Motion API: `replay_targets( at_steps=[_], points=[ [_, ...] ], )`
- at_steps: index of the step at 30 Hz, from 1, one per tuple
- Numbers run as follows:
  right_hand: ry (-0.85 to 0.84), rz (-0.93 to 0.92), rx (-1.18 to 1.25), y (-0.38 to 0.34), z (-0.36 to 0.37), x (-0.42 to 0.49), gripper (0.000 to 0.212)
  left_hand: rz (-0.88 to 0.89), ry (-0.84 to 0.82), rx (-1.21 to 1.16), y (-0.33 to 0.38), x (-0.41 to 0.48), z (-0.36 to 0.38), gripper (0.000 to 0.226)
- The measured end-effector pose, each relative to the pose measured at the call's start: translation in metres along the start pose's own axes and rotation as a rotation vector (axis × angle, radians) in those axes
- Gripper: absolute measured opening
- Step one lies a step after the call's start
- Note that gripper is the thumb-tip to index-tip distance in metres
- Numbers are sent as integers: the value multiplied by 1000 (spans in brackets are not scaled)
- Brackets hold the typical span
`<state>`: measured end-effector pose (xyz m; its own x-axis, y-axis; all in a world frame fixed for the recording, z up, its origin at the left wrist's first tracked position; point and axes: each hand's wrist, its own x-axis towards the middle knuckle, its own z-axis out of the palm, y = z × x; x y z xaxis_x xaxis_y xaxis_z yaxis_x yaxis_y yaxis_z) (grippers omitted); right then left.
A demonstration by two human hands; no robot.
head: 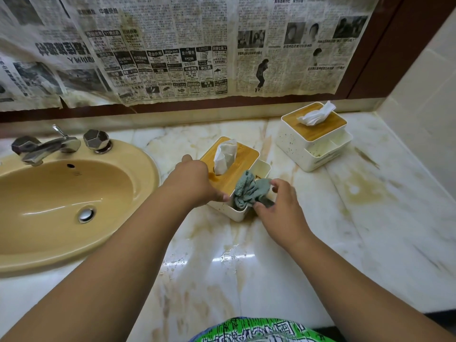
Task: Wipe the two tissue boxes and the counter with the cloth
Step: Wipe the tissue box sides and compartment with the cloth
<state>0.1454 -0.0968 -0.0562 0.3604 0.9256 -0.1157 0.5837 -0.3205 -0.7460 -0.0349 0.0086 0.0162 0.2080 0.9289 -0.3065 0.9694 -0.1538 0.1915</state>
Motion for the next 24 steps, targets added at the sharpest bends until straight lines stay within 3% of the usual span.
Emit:
replay_targets(
  at_steps=[2, 5, 11, 17, 24],
  points=[
    [-63, 111, 157, 3, 2, 4, 32, 5, -11, 4, 1, 1, -1, 63],
    [-31, 150, 299, 1, 4, 3, 6, 14, -23, 14, -1, 2, -3, 73],
    [150, -30, 351, -20, -5, -3, 6, 46, -88, 143, 0, 9, -13, 72],
    [41, -206, 117, -38, -10, -11, 28, 124, -118, 263, 5, 12, -20, 68],
    [-207, -252, -298, -41, -1, -14, 35, 209, -98, 356, 2, 20, -21, 72]
  ],
)
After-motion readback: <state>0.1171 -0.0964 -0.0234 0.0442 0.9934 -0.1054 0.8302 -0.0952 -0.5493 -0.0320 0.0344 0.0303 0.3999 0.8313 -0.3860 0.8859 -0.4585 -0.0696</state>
